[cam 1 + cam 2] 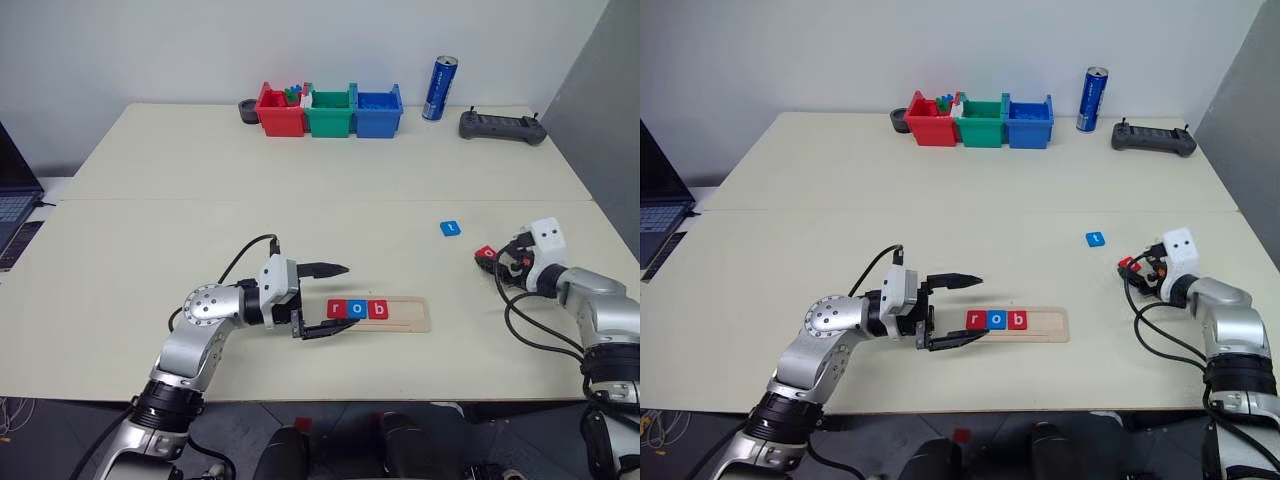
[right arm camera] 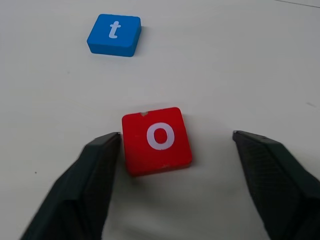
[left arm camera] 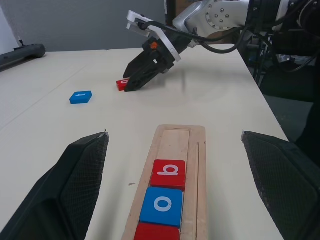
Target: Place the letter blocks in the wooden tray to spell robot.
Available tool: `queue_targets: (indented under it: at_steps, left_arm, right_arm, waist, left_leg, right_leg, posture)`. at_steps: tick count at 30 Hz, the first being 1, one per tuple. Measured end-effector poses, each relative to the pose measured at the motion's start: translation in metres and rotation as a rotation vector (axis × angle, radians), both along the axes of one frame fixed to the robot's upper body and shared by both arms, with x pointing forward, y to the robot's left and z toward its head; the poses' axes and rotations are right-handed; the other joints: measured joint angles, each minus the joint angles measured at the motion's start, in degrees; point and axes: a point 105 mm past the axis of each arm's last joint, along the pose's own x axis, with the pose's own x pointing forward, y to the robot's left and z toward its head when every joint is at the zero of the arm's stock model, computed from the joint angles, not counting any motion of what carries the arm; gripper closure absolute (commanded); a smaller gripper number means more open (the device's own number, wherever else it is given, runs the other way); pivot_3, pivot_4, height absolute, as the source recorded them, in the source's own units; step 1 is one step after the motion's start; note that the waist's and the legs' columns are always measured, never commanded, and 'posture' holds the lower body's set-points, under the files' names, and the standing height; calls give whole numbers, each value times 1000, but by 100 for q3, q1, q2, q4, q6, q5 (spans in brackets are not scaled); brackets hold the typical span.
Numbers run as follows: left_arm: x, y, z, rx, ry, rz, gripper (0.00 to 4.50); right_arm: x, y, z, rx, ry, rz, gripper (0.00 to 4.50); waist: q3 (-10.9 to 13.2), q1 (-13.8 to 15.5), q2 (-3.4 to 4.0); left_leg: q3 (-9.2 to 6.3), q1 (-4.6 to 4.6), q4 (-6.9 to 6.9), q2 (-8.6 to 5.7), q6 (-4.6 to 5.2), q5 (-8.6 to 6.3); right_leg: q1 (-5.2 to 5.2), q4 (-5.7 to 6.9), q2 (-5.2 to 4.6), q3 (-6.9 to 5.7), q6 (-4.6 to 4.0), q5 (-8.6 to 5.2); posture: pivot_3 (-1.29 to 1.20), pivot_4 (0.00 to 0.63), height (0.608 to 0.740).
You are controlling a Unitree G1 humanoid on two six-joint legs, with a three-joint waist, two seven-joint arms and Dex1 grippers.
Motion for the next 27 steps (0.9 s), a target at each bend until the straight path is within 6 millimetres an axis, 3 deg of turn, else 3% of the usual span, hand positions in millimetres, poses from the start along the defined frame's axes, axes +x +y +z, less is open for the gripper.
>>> queue_targets:
  at_steps: [4,11,20,26,27]
  left_arm:
    - [-1,2,-2,5,6,10,0]
    - [-4,3,-1,10,-4,12,0]
    - [-5,6,-1,22,-4,19,0]
    - [-5,6,-1,23,2,19,0]
    - [-5,6,-2,24,5,18,0]
  right_arm:
    - [0,3,0,5,-1,6,3061]
    - [-11,10,0,-15,-9,-2,3057]
    - [-87,68,-12,59,79,-92,3057]
    - [-106,77,-16,33,103,-185,3057]
    - [-108,79,-17,35,109,-195,2707]
  waist:
    - [0,-1,1]
    - [-2,17,3]
    - [-9,50,13]
    - [-12,50,11]
    - [-12,50,11]
  left_leg:
    - [0,0,0,0,0,0]
    - [-5,-2,-3,1,0,0]
    - [-9,-5,-6,2,0,0]
    - [-8,-3,-5,2,-2,1]
    - [-8,-3,-6,2,-2,1]
  right_leg:
    - [0,0,0,0,0,0]
    - [0,-1,0,-2,0,0]
    - [-4,0,1,-4,1,-1]
    - [-1,-6,3,-5,2,-3]
    - [-1,-7,3,-4,2,-3]
  posture:
    - [0,150,740]
    - [0,150,740]
    - [0,150,740]
    - [0,150,740]
    - [0,150,740]
